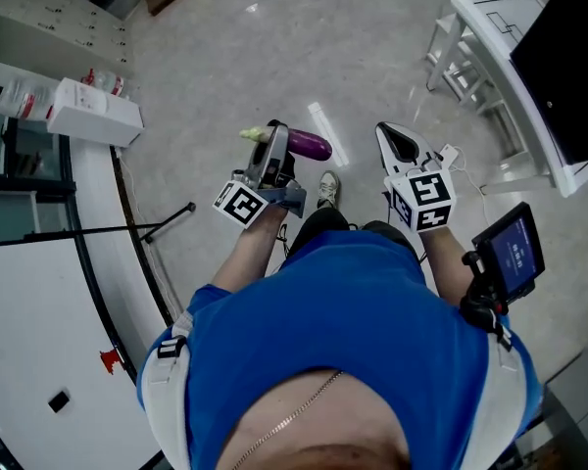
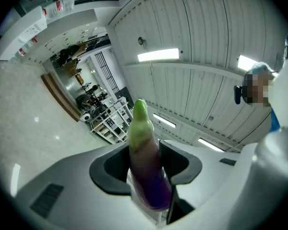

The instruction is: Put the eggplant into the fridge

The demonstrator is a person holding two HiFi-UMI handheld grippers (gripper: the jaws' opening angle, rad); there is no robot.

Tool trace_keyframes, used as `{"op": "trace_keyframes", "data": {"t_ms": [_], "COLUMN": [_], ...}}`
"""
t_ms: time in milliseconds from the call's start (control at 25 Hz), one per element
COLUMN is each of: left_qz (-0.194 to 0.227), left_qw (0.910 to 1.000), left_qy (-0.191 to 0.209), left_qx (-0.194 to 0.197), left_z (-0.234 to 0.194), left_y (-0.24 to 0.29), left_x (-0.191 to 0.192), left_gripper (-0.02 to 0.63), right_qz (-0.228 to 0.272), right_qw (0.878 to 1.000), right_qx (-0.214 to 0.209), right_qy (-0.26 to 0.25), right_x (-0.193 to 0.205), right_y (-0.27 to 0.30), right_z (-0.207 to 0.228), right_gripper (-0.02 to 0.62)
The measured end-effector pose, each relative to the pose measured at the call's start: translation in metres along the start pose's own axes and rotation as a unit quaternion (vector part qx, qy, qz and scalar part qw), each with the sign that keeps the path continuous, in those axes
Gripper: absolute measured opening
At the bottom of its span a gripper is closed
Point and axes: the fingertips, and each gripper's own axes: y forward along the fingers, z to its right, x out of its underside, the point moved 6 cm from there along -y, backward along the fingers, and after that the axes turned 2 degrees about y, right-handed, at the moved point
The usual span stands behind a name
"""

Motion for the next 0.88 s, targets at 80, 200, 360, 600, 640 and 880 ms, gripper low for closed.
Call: {"op": "trace_keyframes", "data": {"t_ms": [80,200,360,600,640,880], "left_qz": [-0.012,-0.041,-0.074,-0.124,-0.132,-0.173], "left_qw": [0.9998,0.9979,0.9927,0.9818,0.9795,0.9642], "left_qy": [-0.004,-0.023,-0.038,-0.054,-0.058,-0.082], "left_qx": [0.015,0.045,0.087,0.133,0.141,0.183], "left_z": [-0.013,-0.031,-0.051,-0.084,-0.089,-0.113], "left_y": [0.026,0.068,0.120,0.188,0.198,0.246], "left_x": [0.002,0.005,-0.004,-0.017,-0.019,-0.019], "left_gripper": [0.191,0.190,0.190,0.190,0.190,0.190], "right_qz": [0.005,0.006,0.007,0.015,0.015,0.016], "right_qw": [1.000,0.998,0.993,0.982,0.979,0.961], "right_qx": [0.018,0.064,0.117,0.189,0.202,0.274], "right_qy": [0.003,0.012,0.018,0.030,0.032,0.043], "right_x": [-0.002,-0.005,-0.018,-0.037,-0.040,-0.050], "right_y": [0.010,0.021,0.041,0.072,0.076,0.094], "right_z": [0.015,0.036,0.056,0.079,0.082,0.101], "right_gripper": [0.002,0.002,0.002,0.002,0.002,0.002]}}
